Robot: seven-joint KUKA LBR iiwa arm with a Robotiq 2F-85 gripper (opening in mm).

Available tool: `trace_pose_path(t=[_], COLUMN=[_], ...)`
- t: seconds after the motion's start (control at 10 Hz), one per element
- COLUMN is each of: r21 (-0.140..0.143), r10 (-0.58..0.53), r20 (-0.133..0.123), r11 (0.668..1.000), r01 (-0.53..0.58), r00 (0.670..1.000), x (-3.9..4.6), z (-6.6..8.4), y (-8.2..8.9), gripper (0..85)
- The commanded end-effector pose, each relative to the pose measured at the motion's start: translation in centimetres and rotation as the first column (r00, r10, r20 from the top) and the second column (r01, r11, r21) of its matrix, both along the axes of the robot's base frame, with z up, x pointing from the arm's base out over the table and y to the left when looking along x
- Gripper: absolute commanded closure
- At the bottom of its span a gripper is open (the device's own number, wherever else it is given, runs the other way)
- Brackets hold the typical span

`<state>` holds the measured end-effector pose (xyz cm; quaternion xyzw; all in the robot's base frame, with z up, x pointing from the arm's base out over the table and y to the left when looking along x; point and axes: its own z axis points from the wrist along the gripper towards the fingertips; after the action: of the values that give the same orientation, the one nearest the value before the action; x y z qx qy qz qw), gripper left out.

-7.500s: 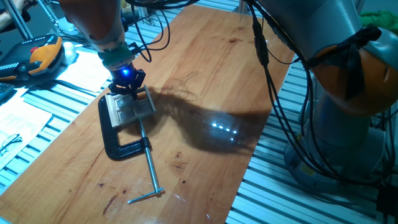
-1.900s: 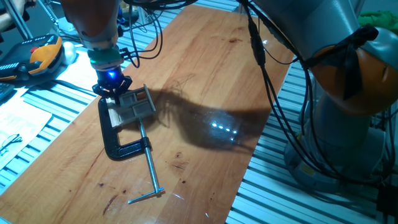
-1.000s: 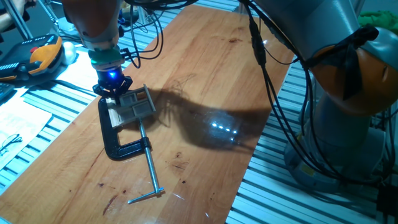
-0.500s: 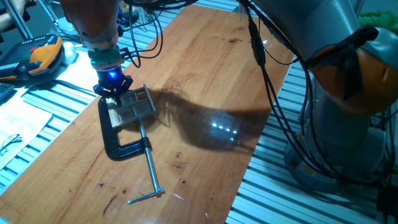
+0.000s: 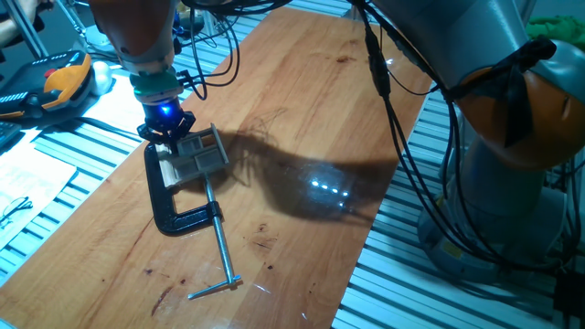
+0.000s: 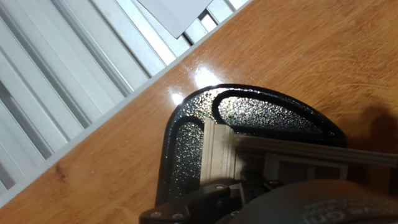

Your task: Close a sliding window

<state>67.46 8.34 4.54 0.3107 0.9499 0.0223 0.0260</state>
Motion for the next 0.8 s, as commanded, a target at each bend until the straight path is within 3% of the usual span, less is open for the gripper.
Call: trace_pose_path(t=[0.0,0.7], r21=[0.000,-0.012], r10=[0.000,0.003], r20=[0.000,-0.002], r11=[1.000,1.000], r01=[0.000,-0.003], r00=[1.000,1.000], x=[-0.02,-0.38], z=[-0.01,-0.06], y=[-0.02,-0.29], gripper=[85.0,85.0])
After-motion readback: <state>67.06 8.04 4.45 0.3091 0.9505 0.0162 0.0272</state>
